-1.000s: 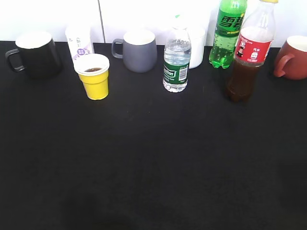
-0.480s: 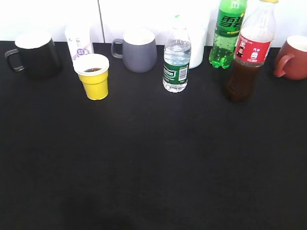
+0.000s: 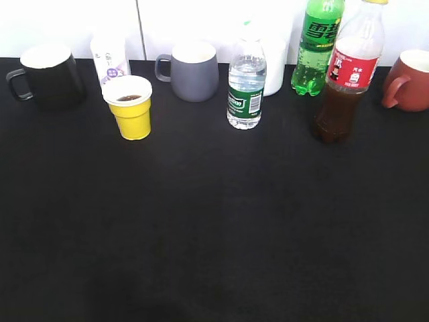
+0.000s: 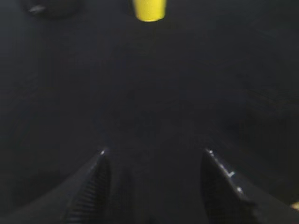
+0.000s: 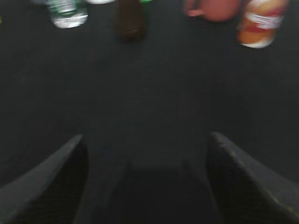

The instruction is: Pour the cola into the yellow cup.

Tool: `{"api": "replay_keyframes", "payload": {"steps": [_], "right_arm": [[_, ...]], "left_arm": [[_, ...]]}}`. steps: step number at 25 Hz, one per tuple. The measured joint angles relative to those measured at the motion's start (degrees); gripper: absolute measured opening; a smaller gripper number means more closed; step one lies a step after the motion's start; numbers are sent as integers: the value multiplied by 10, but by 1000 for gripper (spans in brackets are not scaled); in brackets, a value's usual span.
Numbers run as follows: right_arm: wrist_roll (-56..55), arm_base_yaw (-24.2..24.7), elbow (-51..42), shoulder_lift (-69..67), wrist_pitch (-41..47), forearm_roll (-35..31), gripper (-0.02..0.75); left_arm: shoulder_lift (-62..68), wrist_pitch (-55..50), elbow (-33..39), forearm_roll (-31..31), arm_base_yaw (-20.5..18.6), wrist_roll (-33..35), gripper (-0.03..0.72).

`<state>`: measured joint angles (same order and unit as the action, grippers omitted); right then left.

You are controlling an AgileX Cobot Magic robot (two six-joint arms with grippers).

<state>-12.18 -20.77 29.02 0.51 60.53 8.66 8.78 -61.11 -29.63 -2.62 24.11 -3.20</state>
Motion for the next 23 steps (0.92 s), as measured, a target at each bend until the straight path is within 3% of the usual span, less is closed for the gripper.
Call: {"api": "replay_keyframes", "payload": {"steps": [3,7,12,17,23], "right_arm": [[0,75,0,0,-1,-1,594],[0,135,0,0,-2,-1,594],[0,137,0,0,-2,-2,594],[0,137,0,0,-2,-2,594],[0,137,-1,0,-4,-2,594]], "left_arm": [[0,0,0,0,-54,0,433],[0,0,0,1,-81,0,424],[0,0,0,1,-153,0,406],[-89,1,0,1,-281,0,393],[-92,1,0,1,-288,0,354]]}}
